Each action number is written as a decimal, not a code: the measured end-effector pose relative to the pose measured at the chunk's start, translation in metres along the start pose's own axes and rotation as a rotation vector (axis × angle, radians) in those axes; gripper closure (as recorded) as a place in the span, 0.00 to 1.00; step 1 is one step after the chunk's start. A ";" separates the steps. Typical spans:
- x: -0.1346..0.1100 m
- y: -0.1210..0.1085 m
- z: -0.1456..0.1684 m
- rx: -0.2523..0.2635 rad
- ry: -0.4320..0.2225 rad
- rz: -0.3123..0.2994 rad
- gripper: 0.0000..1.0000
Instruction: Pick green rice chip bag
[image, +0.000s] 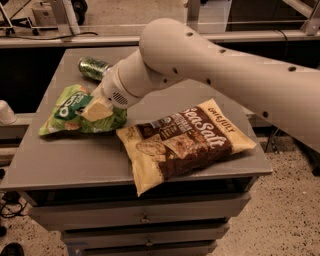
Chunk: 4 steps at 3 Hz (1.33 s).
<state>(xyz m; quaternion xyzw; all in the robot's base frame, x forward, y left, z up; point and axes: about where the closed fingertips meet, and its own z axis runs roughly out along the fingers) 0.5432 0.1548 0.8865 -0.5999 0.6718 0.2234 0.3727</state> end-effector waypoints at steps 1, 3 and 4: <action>-0.017 -0.004 -0.011 -0.006 -0.017 -0.039 1.00; -0.042 -0.029 -0.056 0.001 -0.143 -0.077 1.00; -0.045 -0.029 -0.058 0.003 -0.149 -0.079 1.00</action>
Offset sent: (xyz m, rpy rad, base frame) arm 0.0152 -0.0103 0.0803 0.0937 -0.1045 0.0967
